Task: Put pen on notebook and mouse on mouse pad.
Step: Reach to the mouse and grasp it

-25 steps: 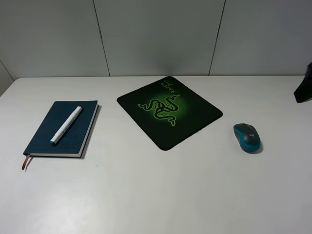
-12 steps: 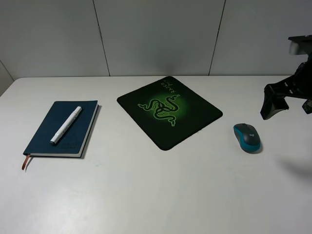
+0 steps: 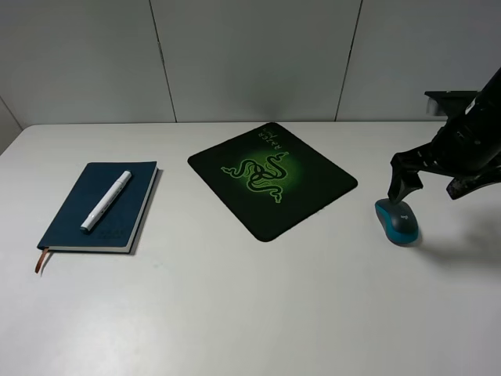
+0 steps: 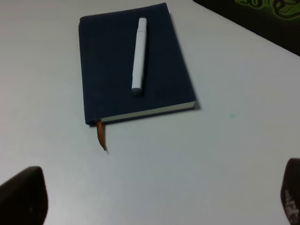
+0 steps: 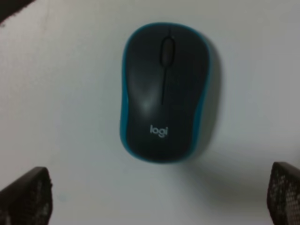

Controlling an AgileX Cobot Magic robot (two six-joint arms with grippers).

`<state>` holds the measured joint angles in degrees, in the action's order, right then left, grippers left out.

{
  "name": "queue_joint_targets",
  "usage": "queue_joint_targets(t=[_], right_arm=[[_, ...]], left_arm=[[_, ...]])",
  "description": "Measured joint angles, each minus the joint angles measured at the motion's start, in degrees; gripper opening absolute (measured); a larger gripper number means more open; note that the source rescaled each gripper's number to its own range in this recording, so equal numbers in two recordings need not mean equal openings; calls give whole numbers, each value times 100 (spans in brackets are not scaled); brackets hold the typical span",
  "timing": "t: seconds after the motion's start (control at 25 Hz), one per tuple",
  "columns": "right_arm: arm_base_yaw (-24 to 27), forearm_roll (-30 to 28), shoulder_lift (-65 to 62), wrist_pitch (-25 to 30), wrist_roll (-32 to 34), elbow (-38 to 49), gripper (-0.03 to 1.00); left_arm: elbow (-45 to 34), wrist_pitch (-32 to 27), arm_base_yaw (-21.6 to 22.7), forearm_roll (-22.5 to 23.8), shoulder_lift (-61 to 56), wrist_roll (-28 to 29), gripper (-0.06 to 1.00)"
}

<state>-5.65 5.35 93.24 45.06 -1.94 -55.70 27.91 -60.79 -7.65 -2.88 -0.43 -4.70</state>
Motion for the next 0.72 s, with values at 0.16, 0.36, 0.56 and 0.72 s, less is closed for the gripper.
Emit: queue_joint_targets(t=[0.16, 0.36, 0.56, 0.72], right_arm=[[0, 79, 264, -170, -60, 0, 100], [0, 182, 606, -410, -84, 0, 100], [0, 220, 949, -635, -91, 0, 100], [0, 233, 1210, -828, -106, 0, 100]], left_arm=[[0, 0, 0, 0, 0, 0, 100], [0, 0, 0, 0, 0, 0, 100], [0, 0, 0, 0, 0, 0, 100], [0, 0, 0, 0, 0, 0, 100]])
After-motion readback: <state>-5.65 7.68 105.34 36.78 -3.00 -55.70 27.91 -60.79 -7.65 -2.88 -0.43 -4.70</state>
